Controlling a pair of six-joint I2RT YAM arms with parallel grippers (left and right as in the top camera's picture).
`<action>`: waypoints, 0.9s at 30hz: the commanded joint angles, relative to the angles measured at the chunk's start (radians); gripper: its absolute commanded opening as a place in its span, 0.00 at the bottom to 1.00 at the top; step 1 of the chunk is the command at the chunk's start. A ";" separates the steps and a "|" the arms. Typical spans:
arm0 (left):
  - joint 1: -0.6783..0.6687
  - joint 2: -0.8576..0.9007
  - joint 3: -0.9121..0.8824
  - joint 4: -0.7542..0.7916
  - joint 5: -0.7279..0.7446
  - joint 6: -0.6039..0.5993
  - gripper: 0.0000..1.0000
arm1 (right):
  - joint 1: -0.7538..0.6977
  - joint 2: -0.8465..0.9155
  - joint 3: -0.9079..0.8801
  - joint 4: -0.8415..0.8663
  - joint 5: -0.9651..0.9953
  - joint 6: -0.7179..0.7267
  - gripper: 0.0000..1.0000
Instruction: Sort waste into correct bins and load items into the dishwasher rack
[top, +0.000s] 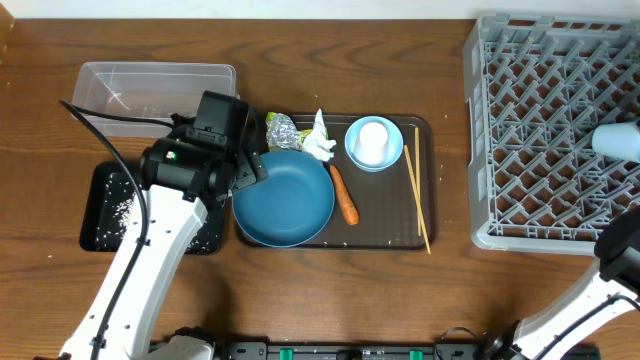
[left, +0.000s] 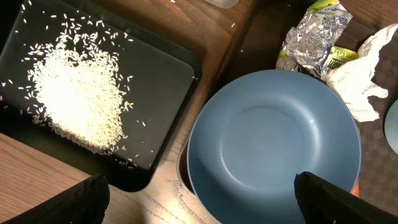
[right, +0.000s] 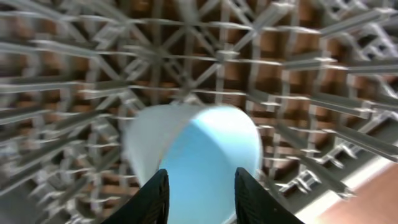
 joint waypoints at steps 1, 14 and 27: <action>0.005 -0.003 0.006 -0.003 -0.020 0.003 0.98 | 0.005 -0.048 0.023 0.005 -0.184 -0.069 0.40; 0.005 -0.003 0.006 -0.003 -0.020 0.003 0.98 | 0.014 -0.043 -0.050 0.021 -0.169 -0.099 0.47; 0.005 -0.003 0.006 -0.003 -0.020 0.003 0.98 | 0.014 -0.046 -0.116 0.021 -0.106 -0.019 0.43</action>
